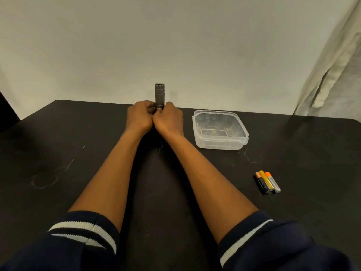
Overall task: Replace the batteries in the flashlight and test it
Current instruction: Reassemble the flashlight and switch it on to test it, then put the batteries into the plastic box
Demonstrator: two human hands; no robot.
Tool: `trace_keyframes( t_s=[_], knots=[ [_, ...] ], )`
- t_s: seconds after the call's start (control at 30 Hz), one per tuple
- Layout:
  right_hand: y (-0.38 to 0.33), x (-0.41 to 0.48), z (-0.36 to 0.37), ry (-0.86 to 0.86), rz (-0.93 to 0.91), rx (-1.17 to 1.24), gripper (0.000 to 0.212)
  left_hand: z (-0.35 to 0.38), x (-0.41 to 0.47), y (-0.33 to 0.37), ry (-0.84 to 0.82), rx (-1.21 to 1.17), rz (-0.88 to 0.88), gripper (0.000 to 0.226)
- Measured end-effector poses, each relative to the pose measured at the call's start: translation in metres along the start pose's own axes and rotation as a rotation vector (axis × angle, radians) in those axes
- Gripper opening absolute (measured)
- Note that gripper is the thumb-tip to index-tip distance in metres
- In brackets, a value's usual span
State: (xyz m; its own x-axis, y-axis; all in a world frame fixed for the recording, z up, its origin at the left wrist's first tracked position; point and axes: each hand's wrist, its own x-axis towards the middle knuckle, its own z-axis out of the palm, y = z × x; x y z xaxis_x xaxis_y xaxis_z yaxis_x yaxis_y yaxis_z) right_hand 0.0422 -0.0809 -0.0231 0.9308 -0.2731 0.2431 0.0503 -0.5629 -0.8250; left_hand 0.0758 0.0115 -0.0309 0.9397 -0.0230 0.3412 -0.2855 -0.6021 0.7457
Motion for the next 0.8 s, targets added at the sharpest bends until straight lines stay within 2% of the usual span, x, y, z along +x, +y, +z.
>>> trace_keyframes(
  t_s=[0.1,0.2,0.33,0.4,0.57,0.7,0.8],
  knots=[
    [-0.003,-0.013,-0.003,0.008,-0.009,-0.030,0.024,-0.004,-0.013,0.001,0.004,0.041,-0.042,0.041],
    [-0.008,-0.029,-0.009,0.034,-0.045,-0.054,0.024,-0.010,-0.032,0.007,0.100,0.045,-0.059,0.043],
    [-0.017,-0.059,-0.026,0.077,-0.175,-0.088,0.022,-0.018,-0.067,0.026,0.305,0.067,0.022,0.022],
    [-0.018,-0.077,-0.036,0.096,-0.254,-0.112,0.018,-0.023,-0.082,0.032,0.345,0.073,0.072,0.012],
    [-0.010,-0.125,-0.067,0.101,-0.387,-0.196,0.028,-0.024,-0.129,0.047,0.289,0.062,0.160,0.019],
    [-0.005,-0.143,-0.114,0.113,-0.388,-0.202,0.027,-0.016,-0.165,0.079,0.237,0.030,0.261,0.033],
    [0.004,-0.145,-0.165,0.111,-0.357,-0.185,0.023,-0.003,-0.189,0.109,0.130,-0.018,0.293,0.045]
  ],
)
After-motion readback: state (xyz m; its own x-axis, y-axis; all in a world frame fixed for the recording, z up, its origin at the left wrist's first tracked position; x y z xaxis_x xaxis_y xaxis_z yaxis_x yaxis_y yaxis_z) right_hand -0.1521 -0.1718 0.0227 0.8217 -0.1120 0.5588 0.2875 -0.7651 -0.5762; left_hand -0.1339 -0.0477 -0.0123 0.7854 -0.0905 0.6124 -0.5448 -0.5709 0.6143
